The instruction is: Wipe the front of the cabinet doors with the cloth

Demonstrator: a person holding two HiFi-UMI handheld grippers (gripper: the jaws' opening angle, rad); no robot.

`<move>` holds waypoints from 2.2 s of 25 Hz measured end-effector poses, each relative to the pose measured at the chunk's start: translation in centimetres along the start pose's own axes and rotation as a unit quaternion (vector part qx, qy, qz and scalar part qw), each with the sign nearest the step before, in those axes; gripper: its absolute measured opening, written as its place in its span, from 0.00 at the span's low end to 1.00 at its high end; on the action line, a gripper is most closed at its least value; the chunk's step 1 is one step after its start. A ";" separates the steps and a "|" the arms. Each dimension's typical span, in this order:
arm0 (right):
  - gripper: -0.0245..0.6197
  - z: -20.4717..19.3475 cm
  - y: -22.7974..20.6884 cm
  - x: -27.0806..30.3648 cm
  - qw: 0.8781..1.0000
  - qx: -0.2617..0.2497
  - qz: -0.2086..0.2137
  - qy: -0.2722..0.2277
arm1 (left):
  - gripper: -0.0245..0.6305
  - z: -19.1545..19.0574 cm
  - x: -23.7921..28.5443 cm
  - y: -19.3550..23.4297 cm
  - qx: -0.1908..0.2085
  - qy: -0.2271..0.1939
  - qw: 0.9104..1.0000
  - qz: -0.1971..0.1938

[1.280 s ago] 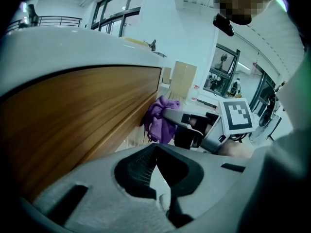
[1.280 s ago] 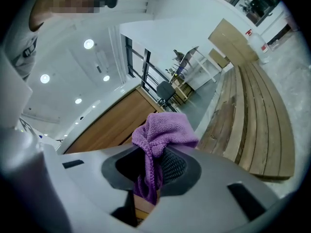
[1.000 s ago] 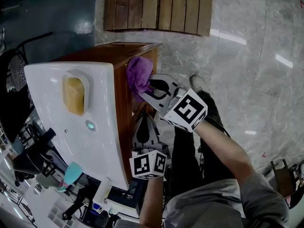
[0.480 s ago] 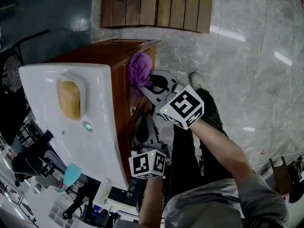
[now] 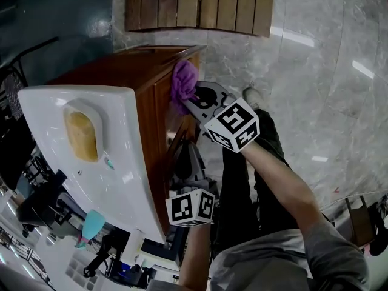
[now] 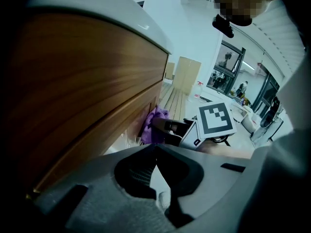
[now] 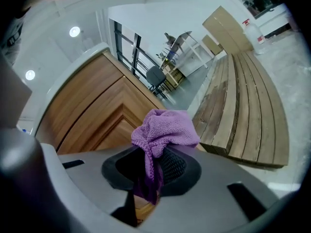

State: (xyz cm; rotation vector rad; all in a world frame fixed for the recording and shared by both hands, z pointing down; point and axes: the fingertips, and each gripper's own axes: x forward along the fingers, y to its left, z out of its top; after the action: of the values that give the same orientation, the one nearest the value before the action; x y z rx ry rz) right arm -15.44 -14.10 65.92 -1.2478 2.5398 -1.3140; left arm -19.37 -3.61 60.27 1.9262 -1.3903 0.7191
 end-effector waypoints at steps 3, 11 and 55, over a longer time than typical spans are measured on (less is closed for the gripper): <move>0.16 -1.1 -1.3 0.5 1.000 0.008 -0.005 0.017 | 0.05 0.2 0.4 -0.2 0.000 0.001 1.000 0.000; 0.16 -3.9 -4.3 1.7 0.998 0.015 -0.026 0.059 | 0.05 -0.2 1.7 0.2 -0.002 0.007 1.000 0.002; 0.16 -9.8 -8.5 -3.1 0.986 0.047 -0.093 0.128 | 0.05 -1.4 -0.9 -1.0 0.008 -0.013 1.000 -0.010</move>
State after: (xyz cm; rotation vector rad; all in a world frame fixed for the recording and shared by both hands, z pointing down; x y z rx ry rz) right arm -11.37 -8.19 77.13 -1.4097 2.5350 -1.7165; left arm -18.73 -1.82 60.29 1.9652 -1.3828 0.7008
